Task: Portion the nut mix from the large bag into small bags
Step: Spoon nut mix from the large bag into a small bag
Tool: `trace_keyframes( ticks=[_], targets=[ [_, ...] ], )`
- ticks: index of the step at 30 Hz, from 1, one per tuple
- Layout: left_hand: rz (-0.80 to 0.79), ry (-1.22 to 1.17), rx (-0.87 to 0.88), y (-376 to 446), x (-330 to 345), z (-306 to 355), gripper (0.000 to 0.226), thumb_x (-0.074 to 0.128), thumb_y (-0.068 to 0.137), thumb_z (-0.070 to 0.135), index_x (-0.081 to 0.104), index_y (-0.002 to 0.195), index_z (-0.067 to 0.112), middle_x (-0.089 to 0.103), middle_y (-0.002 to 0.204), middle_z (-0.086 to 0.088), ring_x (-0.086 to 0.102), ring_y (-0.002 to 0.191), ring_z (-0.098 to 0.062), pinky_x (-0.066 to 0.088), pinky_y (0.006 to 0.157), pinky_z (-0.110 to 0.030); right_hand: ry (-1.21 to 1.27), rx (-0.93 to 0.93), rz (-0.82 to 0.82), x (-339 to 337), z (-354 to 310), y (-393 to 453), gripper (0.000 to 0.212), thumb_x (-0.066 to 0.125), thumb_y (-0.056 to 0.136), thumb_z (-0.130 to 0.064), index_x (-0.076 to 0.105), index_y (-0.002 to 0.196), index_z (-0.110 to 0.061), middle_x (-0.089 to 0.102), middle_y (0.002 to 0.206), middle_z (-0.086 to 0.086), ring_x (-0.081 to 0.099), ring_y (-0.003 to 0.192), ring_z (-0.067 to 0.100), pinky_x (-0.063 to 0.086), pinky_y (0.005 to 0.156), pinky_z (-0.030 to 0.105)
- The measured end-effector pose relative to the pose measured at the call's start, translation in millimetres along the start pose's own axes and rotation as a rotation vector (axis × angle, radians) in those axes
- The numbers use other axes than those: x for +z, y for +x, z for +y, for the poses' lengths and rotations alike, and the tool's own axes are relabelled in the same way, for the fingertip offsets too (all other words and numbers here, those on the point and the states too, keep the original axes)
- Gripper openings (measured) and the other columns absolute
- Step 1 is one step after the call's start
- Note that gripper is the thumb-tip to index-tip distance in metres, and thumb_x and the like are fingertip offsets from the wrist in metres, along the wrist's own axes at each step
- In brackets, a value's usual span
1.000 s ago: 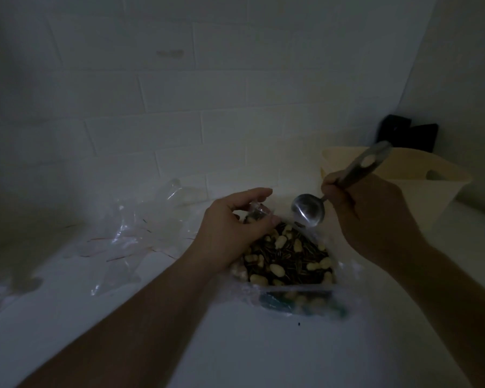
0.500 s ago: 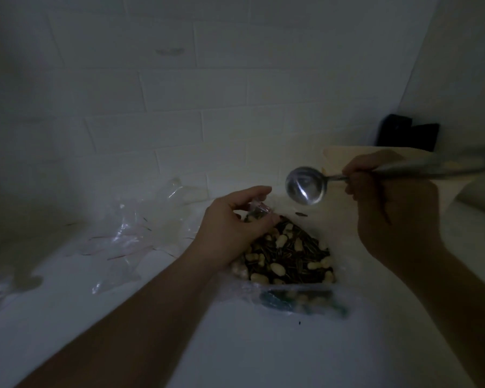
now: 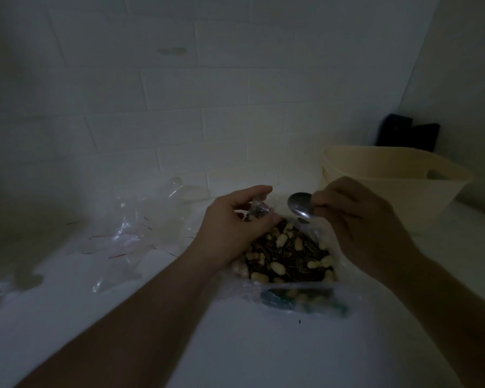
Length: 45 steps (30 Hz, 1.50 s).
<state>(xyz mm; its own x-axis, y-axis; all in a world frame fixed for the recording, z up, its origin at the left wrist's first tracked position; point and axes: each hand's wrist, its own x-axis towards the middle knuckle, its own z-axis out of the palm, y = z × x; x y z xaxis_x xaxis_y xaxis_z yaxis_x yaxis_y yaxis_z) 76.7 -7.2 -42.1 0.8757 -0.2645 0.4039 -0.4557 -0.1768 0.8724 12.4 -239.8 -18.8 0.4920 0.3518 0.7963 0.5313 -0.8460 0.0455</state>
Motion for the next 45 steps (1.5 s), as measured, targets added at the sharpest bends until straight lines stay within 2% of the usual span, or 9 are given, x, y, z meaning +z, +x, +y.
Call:
trace_keyframes(
  ticks=[4, 7, 10, 15, 24, 30, 33, 38, 45],
  targets=[
    [0.000, 0.000, -0.008, 0, 2, 1, 0.049, 0.092, 0.078, 0.028, 0.075, 0.124, 0.038, 0.077, 0.112, 0.015, 0.071, 0.104, 0.001, 0.057, 0.097, -0.033, -0.054, -0.040, -0.083, 1, 1, -3, 0.015, 0.062, 0.087, 0.007, 0.069, 0.098, 0.000, 0.061, 0.088, 0.017, 0.059, 0.066, 0.037, 0.055, 0.055, 0.046],
    [-0.006, -0.007, -0.014, 0, 1, 3, 0.050, 0.091, 0.079, 0.026, 0.074, 0.125, 0.036, 0.077, 0.113, 0.014, 0.070, 0.105, 0.001, 0.057, 0.098, -0.034, -0.087, 0.031, -0.047, 1, -1, -4, 0.027, 0.050, 0.104, -0.017, 0.073, 0.100, -0.002, 0.067, 0.094, 0.013, 0.065, 0.081, 0.029, 0.053, 0.086, 0.023],
    [-0.010, 0.000, -0.009, -2, 1, 4, 0.050, 0.090, 0.080, 0.027, 0.074, 0.127, 0.035, 0.076, 0.114, 0.014, 0.070, 0.105, 0.002, 0.057, 0.099, -0.035, 0.089, 0.342, 0.046, -9, -9, 3, 0.043, 0.040, 0.105, -0.038, 0.072, 0.106, -0.009, 0.068, 0.086, 0.000, 0.064, 0.078, 0.011, 0.036, 0.079, -0.001],
    [-0.005, 0.016, -0.019, -2, -1, 4, 0.052, 0.090, 0.080, 0.031, 0.073, 0.128, 0.036, 0.076, 0.114, 0.017, 0.070, 0.106, 0.001, 0.057, 0.100, -0.038, 0.294, 0.445, 0.189, -19, -21, 17, 0.020, 0.046, 0.106, -0.029, 0.063, 0.100, -0.021, 0.064, 0.080, -0.011, 0.064, 0.075, 0.000, 0.042, 0.066, 0.003],
    [-0.101, -0.042, -0.081, 1, -14, 7, 0.075, 0.093, 0.076, 0.019, 0.059, 0.140, 0.039, 0.076, 0.117, 0.015, 0.072, 0.107, -0.008, 0.058, 0.099, -0.036, 0.056, 0.331, -0.180, -28, -33, 25, 0.042, 0.029, 0.100, -0.055, 0.057, 0.092, -0.025, 0.052, 0.060, -0.017, 0.053, 0.054, -0.001, 0.041, 0.057, 0.008],
    [-0.161, -0.196, -0.215, 2, -18, 7, 0.036, 0.086, 0.081, 0.004, 0.076, 0.114, 0.014, 0.081, 0.105, -0.004, 0.077, 0.103, -0.024, 0.058, 0.101, -0.048, 0.099, 0.341, -0.394, -12, -60, 31, 0.018, 0.039, 0.105, -0.043, 0.052, 0.100, -0.031, 0.054, 0.067, -0.017, 0.055, 0.057, -0.004, 0.040, 0.053, 0.011],
    [-0.143, -0.262, -0.221, 3, -16, 7, 0.032, 0.083, 0.083, 0.000, 0.077, 0.111, 0.012, 0.080, 0.105, -0.009, 0.076, 0.102, -0.035, 0.060, 0.095, -0.050, 0.156, 0.355, -0.324, 0, -69, 25, 0.019, 0.034, 0.104, -0.046, 0.047, 0.098, -0.035, 0.049, 0.064, -0.018, 0.048, 0.056, -0.005, 0.030, 0.052, 0.012],
    [-0.122, -0.297, -0.216, 4, -17, 7, 0.031, 0.082, 0.082, -0.004, 0.077, 0.108, 0.013, 0.081, 0.104, -0.008, 0.076, 0.098, -0.020, 0.061, 0.091, -0.032, 0.228, 0.609, -0.184, 3, -50, 16, 0.021, 0.038, 0.107, -0.040, 0.055, 0.098, -0.030, 0.069, 0.069, -0.006, 0.063, 0.057, 0.004, 0.049, 0.053, 0.022],
    [-0.119, -0.272, -0.209, 3, -15, 6, 0.036, 0.085, 0.080, -0.002, 0.076, 0.113, 0.008, 0.081, 0.103, -0.005, 0.076, 0.095, -0.013, 0.059, 0.085, -0.023, 0.315, 0.680, 0.056, -23, -25, 21, 0.028, 0.041, 0.109, -0.034, 0.056, 0.087, -0.026, 0.067, 0.067, -0.008, 0.062, 0.052, 0.008, 0.045, 0.050, 0.016]
  ],
)
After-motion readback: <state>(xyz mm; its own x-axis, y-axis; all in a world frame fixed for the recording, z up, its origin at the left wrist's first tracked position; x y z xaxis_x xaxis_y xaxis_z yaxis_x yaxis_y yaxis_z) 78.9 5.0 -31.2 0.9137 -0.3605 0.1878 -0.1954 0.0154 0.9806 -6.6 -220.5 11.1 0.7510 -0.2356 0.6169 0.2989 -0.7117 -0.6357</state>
